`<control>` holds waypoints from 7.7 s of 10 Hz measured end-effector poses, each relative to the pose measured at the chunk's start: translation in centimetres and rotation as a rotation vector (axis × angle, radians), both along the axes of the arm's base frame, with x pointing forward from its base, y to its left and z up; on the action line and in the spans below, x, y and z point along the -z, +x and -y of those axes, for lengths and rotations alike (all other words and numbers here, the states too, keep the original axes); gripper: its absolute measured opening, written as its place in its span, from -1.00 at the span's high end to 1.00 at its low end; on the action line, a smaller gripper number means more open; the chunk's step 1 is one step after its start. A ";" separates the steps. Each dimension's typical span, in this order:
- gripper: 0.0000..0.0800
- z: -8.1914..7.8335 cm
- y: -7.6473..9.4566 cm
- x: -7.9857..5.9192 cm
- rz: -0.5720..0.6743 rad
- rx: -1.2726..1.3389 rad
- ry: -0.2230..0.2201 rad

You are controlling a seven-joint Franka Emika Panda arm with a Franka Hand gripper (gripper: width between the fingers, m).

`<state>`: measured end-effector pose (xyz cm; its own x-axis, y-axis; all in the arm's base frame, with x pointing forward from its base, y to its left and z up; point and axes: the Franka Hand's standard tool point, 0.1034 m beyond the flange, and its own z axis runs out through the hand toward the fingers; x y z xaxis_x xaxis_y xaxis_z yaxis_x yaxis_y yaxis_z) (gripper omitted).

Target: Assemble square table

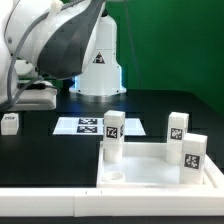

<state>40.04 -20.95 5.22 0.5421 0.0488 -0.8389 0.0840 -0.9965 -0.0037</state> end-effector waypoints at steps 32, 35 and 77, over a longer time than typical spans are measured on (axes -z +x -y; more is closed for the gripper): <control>0.29 -11.0 12.5 -9.6 1.105 0.151 0.048; 0.29 -14.1 18.5 -11.8 1.311 0.218 -0.023; -0.62 -19.0 21.9 -3.2 1.314 0.351 -0.062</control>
Offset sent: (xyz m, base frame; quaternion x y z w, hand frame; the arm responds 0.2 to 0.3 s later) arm -0.0187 0.0011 -0.0184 -0.0305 0.0420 0.0230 0.9984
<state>61.93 -1.91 8.42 0.9118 -0.2741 0.3056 -0.2648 -0.9616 -0.0724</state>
